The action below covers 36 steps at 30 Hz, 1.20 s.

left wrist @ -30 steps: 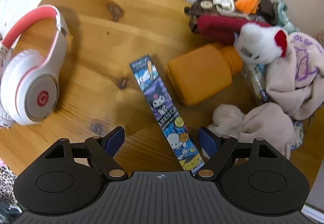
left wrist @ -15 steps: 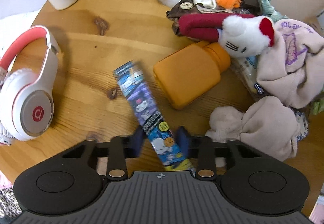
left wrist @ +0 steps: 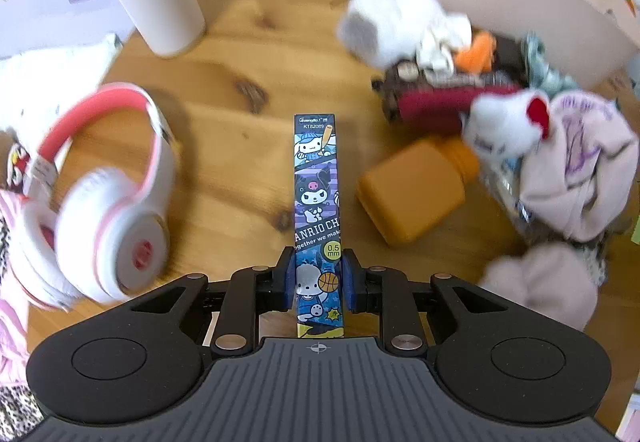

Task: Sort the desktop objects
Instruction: 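Carry both items to the beige basket and open both tools to drop them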

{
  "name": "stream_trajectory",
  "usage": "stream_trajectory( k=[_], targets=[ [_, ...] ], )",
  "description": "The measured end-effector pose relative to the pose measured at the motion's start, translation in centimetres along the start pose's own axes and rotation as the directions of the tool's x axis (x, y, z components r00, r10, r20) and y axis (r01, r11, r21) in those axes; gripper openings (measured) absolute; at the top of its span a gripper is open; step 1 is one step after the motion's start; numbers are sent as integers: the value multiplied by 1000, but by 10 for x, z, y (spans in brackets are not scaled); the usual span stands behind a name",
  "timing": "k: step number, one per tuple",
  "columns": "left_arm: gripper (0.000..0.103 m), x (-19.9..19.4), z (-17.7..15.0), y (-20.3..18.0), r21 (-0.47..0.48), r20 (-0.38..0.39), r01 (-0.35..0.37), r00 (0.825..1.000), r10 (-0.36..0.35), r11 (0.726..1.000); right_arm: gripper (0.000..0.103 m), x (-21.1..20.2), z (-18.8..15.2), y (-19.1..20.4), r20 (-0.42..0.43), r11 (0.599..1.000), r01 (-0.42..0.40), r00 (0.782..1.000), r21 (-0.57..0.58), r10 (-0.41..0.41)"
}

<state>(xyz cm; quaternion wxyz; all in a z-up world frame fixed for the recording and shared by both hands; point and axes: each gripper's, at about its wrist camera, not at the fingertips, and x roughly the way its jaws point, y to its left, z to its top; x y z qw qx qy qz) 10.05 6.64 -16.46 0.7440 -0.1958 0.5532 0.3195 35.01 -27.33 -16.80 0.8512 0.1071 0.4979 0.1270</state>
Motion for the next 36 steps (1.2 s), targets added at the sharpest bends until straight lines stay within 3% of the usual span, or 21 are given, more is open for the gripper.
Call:
stream_trajectory(
  k=[8,14,22,29,33,36],
  targets=[
    [23,-31,29,-6,41,95,39,995,-42,998,60,-22,25,10,78,1000,-20,997,-12,21],
    [23,-54,55,-24,109,187,64,979,-84,992,60,-29,47,17,100,999,0,995,-47,4],
    [23,-75,111,-51,181,304,63,945,-117,982,60,-38,89,32,191,997,4,981,-77,10],
    [23,-90,158,-84,256,398,63,903,-164,965,60,-33,127,47,260,997,1,966,-72,18],
    [23,-90,183,-103,277,424,67,886,-184,959,61,-22,145,53,288,999,8,958,-48,6],
    [23,-89,200,-118,302,471,36,863,-182,953,61,-12,153,59,300,1000,18,954,-25,-10]
  ],
)
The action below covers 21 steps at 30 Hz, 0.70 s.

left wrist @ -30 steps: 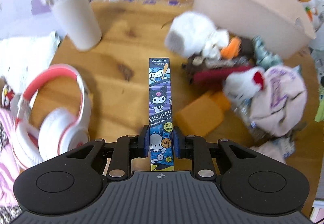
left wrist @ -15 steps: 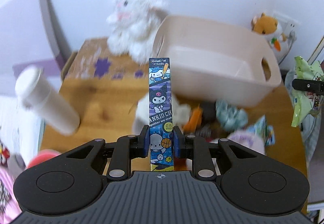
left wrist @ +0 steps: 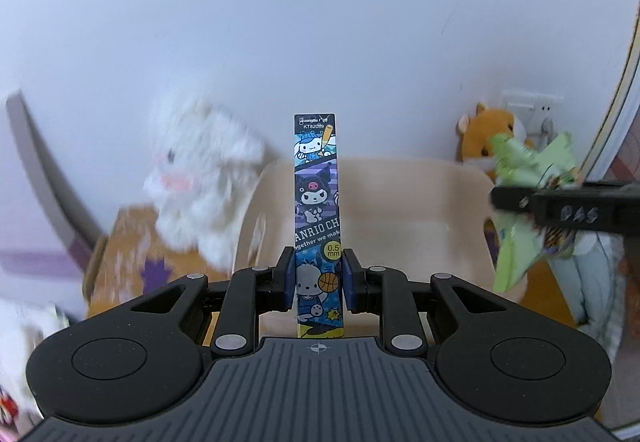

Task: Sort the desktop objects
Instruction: 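Carry both items to the beige basket and open both tools to drop them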

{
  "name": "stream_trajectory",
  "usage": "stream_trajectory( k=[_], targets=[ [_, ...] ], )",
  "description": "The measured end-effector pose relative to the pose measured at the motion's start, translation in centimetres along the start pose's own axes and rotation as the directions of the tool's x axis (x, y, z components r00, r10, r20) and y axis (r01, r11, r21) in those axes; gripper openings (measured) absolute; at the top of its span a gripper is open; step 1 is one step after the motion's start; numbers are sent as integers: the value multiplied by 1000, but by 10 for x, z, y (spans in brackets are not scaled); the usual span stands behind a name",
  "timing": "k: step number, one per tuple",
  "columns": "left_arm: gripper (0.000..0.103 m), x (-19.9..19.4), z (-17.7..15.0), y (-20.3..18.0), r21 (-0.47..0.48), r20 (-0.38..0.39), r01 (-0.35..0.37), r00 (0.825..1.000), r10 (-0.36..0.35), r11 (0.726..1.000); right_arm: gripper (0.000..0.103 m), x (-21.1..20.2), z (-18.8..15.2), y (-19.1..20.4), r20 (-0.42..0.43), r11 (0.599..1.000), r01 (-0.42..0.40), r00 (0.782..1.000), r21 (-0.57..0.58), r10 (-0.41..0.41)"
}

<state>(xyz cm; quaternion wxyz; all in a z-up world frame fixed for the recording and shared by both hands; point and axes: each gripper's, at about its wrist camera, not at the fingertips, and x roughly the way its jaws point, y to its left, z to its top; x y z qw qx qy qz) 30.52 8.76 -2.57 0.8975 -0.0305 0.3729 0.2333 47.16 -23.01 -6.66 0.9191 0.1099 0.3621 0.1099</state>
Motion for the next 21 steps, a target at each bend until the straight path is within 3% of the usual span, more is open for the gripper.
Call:
stream_trajectory(
  k=[6,17,20,21],
  targets=[
    [23,35,18,-12,16,-8,-29,1000,29,999,61,32,-2,10,-21,999,44,999,-12,-44],
    [23,112,4,-15,35,-167,-50,984,55,998,62,77,-17,28,-99,987,97,989,-127,-110],
    [23,115,4,-15,31,-169,-46,984,50,998,68,79,-21,34,-104,981,111,986,-157,-128],
    [24,115,4,-14,30,-168,-38,985,43,999,74,78,-22,35,-103,980,117,986,-162,-135]
  ],
)
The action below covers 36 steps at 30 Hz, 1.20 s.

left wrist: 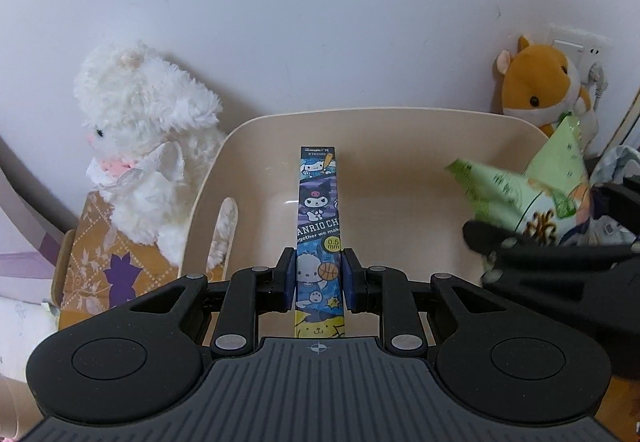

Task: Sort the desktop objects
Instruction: 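Carry both items to the beige basket and open both tools to drop them, then grasp the orange bottle with the left tool while the right tool grasps the beige sock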

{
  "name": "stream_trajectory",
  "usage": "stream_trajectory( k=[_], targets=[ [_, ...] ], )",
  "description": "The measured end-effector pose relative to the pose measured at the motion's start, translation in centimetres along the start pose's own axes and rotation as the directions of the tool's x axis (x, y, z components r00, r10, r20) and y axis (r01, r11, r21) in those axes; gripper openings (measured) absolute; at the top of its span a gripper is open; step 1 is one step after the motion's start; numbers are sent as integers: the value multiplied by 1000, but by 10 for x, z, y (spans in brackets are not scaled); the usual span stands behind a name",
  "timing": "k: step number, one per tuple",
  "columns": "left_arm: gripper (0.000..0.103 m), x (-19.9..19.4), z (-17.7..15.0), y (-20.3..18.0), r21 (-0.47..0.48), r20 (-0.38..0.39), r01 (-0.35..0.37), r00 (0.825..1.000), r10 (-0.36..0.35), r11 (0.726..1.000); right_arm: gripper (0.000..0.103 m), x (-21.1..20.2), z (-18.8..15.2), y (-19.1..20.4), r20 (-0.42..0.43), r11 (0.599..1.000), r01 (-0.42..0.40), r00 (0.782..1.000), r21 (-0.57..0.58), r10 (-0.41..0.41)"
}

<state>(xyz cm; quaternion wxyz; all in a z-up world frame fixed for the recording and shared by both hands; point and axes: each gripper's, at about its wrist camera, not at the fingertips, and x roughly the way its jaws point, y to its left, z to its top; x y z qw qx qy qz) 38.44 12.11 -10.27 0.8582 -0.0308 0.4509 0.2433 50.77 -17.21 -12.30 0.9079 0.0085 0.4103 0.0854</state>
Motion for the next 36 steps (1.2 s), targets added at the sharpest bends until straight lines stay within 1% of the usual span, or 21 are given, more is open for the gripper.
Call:
stream_trajectory(
  k=[2,3,4,5,6,7,10,13,17,21,24,29,36],
  targets=[
    [32,-2,0,1,1,4,1,1000,-1,1000,77,-2,-3,1,3,1000,12,1000,0,-12],
    [43,-2,0,2,2,6,-9,1000,9,1000,78,-5,-5,1,4,1000,14,1000,-1,-14],
    [54,-4,1,4,-1,8,-21,1000,21,1000,82,-6,-5,-1,5,1000,13,1000,4,-13],
    [59,-6,1,6,-6,12,-30,999,30,1000,86,-8,-6,-2,7,1000,14,1000,12,-14],
    [65,-8,1,9,-10,18,-34,999,35,999,93,-11,-6,-4,13,1000,16,1000,26,-16],
    [67,-10,1,11,-14,26,-35,999,35,999,99,-13,-6,-6,22,999,20,1000,39,-21],
    [69,-21,0,17,-7,49,-31,998,31,1000,103,-23,-6,-9,49,998,10,999,56,-13],
    [71,-32,-2,19,-2,72,-42,997,42,999,103,-32,-6,-7,70,998,2,998,56,-6],
    [71,-51,-10,26,-15,94,-37,995,38,999,103,-48,-8,-4,96,998,-20,995,56,14],
    [73,-70,-25,35,-20,102,-29,994,31,999,103,-70,-20,-2,127,997,-55,991,56,48],
    [73,-80,-42,43,-27,86,-15,996,17,1000,103,-84,-34,0,135,996,-80,988,45,73],
    [73,-88,-78,53,-20,37,-18,999,19,1000,103,-105,-59,7,127,995,-102,987,6,100],
    [73,-95,-124,64,-12,-38,-5,999,4,1000,103,-124,-100,20,85,992,-118,989,-46,121]
  ],
)
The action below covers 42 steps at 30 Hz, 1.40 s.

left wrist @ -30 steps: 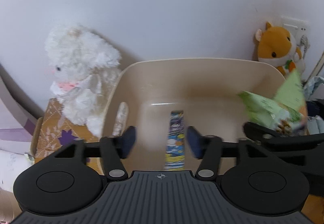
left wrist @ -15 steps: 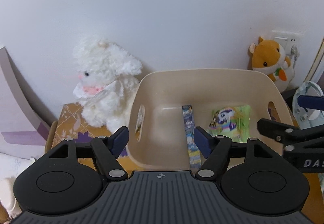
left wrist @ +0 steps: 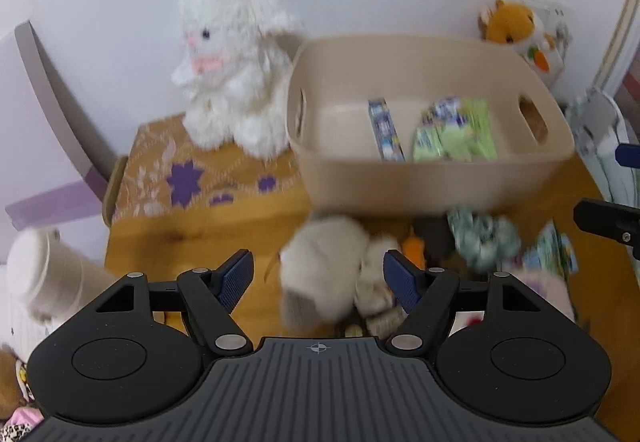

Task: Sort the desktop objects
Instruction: 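Grasp the orange bottle with the left tool while the right tool grasps the beige sock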

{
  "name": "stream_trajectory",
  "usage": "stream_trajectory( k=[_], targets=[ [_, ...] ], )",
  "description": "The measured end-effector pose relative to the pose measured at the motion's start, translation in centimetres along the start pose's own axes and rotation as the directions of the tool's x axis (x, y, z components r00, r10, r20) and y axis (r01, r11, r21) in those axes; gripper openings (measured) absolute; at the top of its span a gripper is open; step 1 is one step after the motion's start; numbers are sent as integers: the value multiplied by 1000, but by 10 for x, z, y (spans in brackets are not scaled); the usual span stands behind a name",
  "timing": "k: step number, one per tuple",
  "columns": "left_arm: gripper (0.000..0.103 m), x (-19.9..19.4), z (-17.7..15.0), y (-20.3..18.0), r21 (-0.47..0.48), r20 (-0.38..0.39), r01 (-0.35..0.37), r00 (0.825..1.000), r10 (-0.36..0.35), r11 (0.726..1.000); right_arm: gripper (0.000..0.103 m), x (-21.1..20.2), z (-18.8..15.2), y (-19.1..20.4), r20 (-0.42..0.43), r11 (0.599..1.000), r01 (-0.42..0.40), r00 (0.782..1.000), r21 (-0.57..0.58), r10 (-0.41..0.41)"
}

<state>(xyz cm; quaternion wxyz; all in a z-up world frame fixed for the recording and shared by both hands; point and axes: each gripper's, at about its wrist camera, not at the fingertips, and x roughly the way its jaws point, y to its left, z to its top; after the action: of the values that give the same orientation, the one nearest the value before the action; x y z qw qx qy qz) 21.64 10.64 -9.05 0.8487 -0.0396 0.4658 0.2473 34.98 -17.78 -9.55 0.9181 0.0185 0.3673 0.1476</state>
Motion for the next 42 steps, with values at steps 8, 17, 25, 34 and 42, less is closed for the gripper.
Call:
stream_trajectory(
  k=[8,17,25,34,42],
  targets=[
    [73,-8,-38,-13,79,-67,57,996,-52,995,103,-28,-56,32,-37,995,-39,999,-88,35],
    [73,-4,-75,-33,169,-140,111,986,-88,979,103,-54,-108,56,-87,985,-116,991,-126,105],
    [73,20,-97,-37,160,-210,123,974,-88,979,103,-34,-141,75,-157,978,-166,977,-128,145],
    [76,42,-111,-35,121,-243,137,964,-105,983,103,6,-160,91,-242,985,-139,964,-99,112],
    [76,57,-111,-45,94,-224,135,968,-111,986,103,22,-165,94,-253,991,-91,965,-100,63]
  ],
)
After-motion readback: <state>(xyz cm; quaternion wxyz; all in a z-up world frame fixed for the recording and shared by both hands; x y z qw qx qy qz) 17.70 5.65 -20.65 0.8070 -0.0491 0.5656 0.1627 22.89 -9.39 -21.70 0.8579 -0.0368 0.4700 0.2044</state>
